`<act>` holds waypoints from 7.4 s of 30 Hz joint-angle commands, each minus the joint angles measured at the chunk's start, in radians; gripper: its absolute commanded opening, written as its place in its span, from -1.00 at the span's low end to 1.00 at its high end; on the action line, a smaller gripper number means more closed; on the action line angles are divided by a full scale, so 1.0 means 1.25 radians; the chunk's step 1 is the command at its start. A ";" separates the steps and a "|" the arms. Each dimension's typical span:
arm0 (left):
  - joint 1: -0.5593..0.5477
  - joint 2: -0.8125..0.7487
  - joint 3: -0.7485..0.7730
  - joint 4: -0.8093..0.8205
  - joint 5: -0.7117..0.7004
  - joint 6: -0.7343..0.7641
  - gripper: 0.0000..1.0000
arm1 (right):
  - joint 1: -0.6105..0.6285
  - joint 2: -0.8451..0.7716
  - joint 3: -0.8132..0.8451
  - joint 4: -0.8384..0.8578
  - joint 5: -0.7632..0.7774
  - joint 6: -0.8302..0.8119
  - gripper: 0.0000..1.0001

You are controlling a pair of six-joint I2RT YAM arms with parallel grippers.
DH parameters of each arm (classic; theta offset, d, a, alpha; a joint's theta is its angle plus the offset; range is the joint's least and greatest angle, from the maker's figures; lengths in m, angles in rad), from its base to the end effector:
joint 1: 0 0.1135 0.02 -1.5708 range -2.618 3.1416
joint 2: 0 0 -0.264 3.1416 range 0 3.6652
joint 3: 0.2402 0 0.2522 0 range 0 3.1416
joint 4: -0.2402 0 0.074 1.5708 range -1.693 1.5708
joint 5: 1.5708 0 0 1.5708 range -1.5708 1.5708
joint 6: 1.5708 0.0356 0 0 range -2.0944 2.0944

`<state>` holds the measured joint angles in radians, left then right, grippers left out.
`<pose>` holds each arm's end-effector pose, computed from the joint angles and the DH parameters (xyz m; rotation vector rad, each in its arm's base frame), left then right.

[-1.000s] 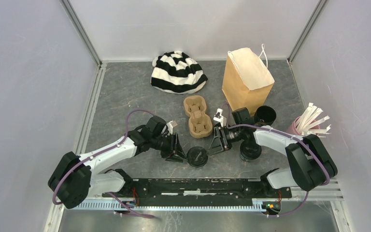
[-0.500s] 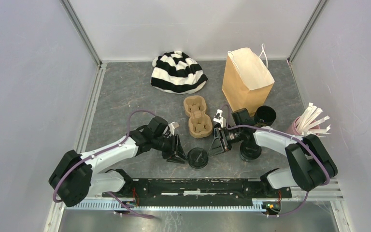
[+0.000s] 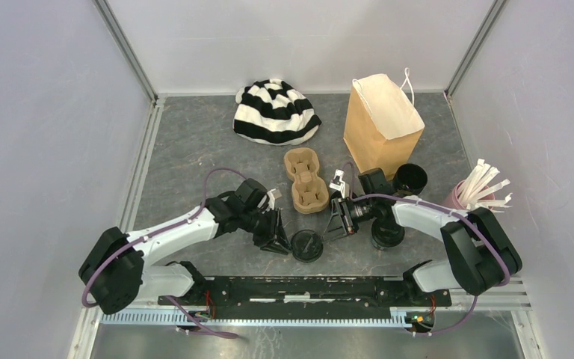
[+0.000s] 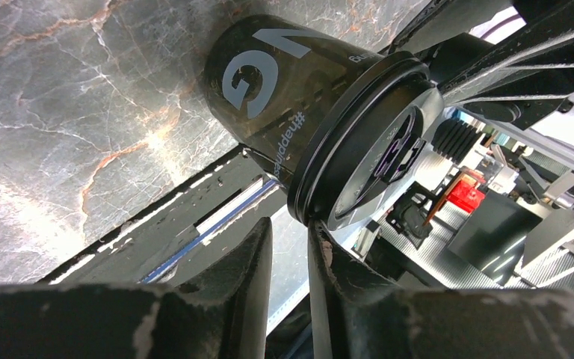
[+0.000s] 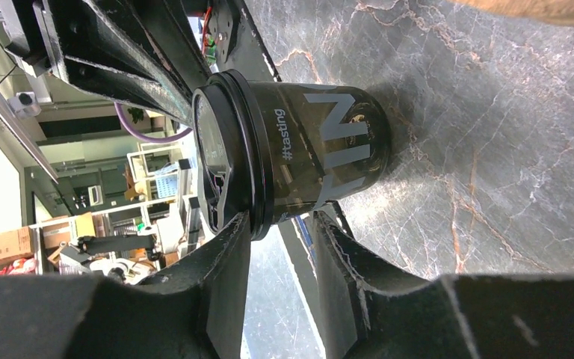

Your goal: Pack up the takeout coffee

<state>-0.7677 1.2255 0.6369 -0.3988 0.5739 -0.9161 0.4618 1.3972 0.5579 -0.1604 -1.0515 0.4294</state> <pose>0.1484 -0.1701 0.1891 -0.0406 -2.8633 1.1995 0.1941 0.1311 0.1542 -0.4825 2.5796 1.6818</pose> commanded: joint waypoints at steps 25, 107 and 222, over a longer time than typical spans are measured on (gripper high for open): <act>-0.034 0.088 0.179 -0.197 -0.290 0.056 -0.35 | 0.019 0.021 0.087 -0.084 0.088 -0.065 -0.21; -0.033 0.048 0.106 -0.049 -0.168 0.016 -0.03 | -0.004 0.040 0.166 -0.029 0.128 -0.007 -0.11; -0.110 0.190 0.021 -0.149 -0.350 0.011 -0.17 | 0.031 0.067 0.051 -0.226 0.419 -0.186 -0.33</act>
<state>-0.8383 1.3273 0.7589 -0.4438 0.3237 -0.9253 0.4309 1.4139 0.6746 -0.4183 -0.9154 0.3439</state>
